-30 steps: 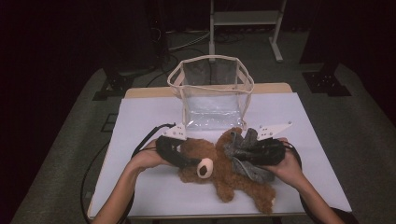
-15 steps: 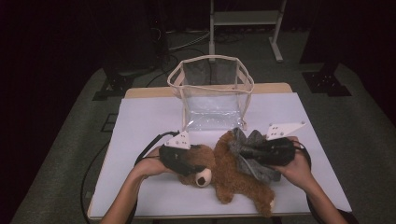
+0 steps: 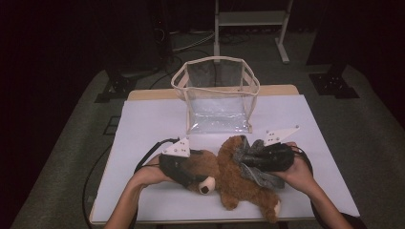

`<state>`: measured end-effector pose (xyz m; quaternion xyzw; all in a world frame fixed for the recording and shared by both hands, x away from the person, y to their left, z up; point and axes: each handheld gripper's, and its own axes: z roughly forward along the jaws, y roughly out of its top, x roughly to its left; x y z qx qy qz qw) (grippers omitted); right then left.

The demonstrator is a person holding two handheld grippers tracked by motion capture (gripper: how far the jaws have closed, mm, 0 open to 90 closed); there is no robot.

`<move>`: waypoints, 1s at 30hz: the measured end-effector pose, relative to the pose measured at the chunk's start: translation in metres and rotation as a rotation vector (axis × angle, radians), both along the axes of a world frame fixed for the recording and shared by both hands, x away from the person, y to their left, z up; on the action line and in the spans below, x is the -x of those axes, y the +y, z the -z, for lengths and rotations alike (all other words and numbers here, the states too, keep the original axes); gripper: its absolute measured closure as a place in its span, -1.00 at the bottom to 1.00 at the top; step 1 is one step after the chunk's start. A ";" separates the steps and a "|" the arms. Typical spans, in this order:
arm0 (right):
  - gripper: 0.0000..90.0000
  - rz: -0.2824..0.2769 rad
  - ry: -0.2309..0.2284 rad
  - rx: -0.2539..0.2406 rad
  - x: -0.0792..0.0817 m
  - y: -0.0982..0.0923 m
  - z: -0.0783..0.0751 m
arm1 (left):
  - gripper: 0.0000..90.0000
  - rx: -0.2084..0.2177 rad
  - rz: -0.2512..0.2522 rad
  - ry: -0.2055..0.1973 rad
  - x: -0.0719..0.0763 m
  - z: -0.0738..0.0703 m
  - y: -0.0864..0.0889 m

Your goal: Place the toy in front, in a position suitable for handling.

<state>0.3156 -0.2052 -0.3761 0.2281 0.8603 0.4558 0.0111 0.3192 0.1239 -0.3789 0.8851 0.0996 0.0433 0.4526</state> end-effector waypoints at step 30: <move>0.67 -0.162 -0.034 0.152 -0.030 0.070 -0.056 | -0.17 -0.043 0.028 -0.112 0.014 0.001 -0.005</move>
